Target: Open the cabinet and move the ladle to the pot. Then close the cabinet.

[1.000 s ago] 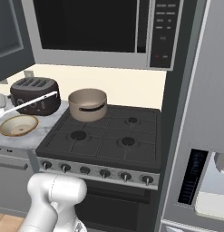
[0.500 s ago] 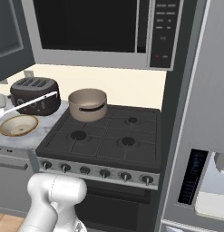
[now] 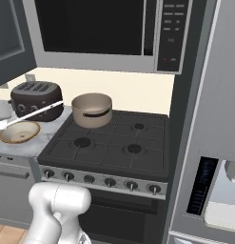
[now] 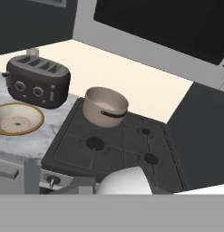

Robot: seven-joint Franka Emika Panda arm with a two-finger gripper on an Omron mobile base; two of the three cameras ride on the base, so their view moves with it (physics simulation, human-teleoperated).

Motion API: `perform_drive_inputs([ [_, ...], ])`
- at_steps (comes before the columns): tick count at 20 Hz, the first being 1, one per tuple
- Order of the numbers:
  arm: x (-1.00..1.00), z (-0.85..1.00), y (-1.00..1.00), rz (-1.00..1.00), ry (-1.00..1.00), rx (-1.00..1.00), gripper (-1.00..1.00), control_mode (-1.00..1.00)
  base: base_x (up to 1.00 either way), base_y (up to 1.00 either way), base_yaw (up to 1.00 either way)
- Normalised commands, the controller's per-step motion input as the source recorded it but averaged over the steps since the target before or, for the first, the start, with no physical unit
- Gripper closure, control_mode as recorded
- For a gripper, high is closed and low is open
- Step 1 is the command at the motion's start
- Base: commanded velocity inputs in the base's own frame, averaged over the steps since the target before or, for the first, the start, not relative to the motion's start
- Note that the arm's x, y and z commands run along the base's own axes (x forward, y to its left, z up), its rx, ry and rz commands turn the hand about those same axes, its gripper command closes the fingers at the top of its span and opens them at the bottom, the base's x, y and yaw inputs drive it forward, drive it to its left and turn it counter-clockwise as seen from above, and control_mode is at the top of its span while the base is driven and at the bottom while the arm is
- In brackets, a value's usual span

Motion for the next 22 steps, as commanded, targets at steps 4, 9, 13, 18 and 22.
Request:
perform_drive_inputs([
  [4,0.28,-0.28,-0.18,0.11,0.05,0.01,1.0,-1.0,0.0,0.0,0.0],
  [9,0.37,-0.22,-0.05,0.07,0.12,0.01,1.0,-1.0,0.0,0.0,0.0],
  [13,0.55,-0.25,0.0,0.05,0.14,0.0,1.0,-1.0,0.0,0.0,0.0],
  [18,0.54,-0.27,0.0,0.03,0.1,0.01,1.0,-1.0,0.0,0.0,0.0],
  [22,0.39,-0.25,0.0,0.02,0.05,0.01,1.0,-1.0,0.0,0.0,0.0],
])
